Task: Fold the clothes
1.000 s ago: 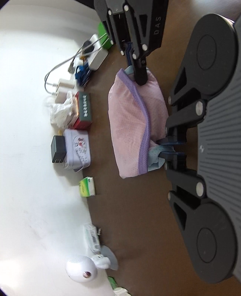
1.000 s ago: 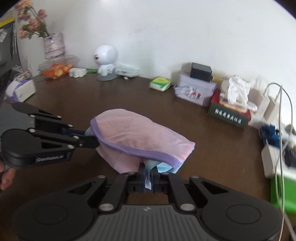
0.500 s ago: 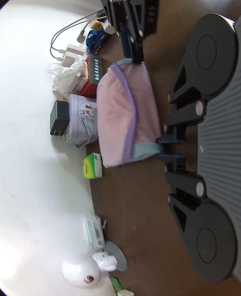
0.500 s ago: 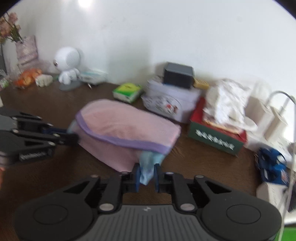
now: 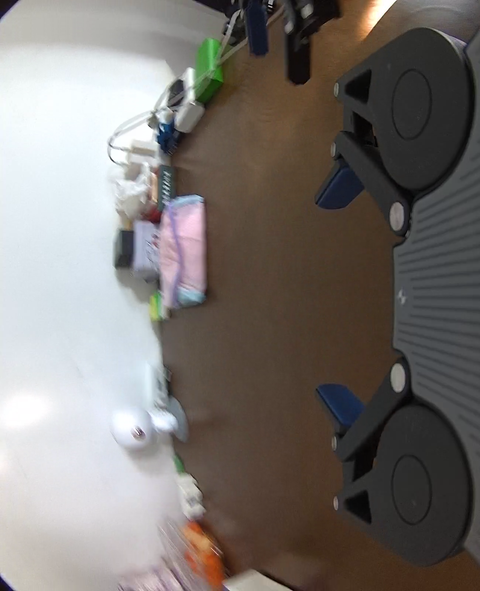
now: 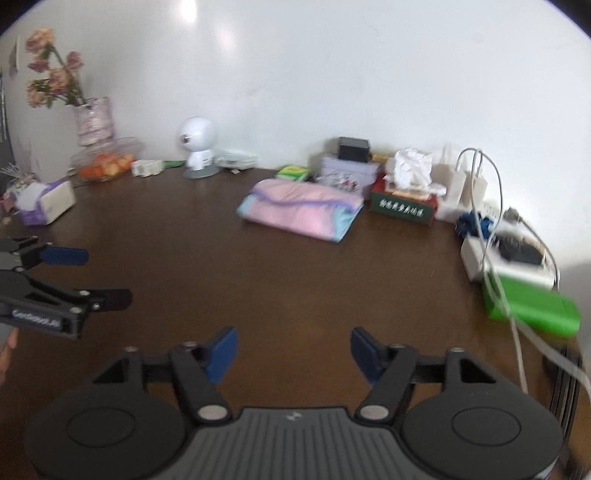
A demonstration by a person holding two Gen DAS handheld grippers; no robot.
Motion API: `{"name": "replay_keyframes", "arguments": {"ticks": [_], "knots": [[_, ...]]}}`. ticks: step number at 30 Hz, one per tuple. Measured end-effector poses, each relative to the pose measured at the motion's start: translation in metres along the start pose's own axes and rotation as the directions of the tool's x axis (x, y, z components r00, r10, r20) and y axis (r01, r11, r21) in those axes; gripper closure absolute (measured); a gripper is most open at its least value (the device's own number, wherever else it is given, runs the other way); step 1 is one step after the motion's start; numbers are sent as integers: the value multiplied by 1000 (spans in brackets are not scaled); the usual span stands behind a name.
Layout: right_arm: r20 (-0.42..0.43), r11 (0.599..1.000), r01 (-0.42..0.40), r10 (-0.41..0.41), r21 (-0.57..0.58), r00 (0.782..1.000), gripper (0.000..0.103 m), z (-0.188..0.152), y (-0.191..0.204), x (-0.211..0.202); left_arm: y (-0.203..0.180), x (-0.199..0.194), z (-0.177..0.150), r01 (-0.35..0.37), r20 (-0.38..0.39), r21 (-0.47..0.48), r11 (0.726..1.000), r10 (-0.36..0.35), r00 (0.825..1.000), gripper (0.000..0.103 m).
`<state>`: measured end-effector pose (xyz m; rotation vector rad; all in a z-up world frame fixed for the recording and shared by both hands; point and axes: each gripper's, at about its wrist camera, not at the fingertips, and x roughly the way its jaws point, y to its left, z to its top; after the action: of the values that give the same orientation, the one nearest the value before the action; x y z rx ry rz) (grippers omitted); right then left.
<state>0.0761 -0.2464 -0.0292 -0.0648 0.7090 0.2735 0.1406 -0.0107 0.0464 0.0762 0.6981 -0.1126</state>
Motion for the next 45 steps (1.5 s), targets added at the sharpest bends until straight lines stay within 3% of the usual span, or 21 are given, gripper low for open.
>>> {"name": "replay_keyframes", "arguments": {"ticks": [1,4,8,12,18,24,29,45], "knots": [[8,1000,-6,6,6,1000,15,-10,7,-14,-1,-9,-12,-11,-13,-19,1000,11,1000,0],[-2,997,4,-4,72,1000,13,-45,28,-38,-3,-31,-44,-20,-47,-69,997,17,999,0],[-35,987,104,-100,126,994,6,-80,48,-54,-5,-49,-75,-20,-81,-95,995,12,997,0],[-71,964,184,-173,194,982,5,-102,56,-58,-14,-58,-87,-59,-65,-55,997,56,996,0],[-15,955,241,-242,173,970,0,-121,74,-64,-31,-69,-103,-72,-6,-20,997,72,997,0],[4,936,279,-286,213,958,0,-130,84,-71,-38,-76,-112,-98,42,8,995,97,994,1],[8,936,281,-289,213,957,0,-129,85,-71,-29,-74,-112,-43,22,-49,998,44,999,0],[12,938,273,-282,213,959,0,-130,86,-71,-30,-79,-119,-40,34,-44,998,41,999,0]]}}
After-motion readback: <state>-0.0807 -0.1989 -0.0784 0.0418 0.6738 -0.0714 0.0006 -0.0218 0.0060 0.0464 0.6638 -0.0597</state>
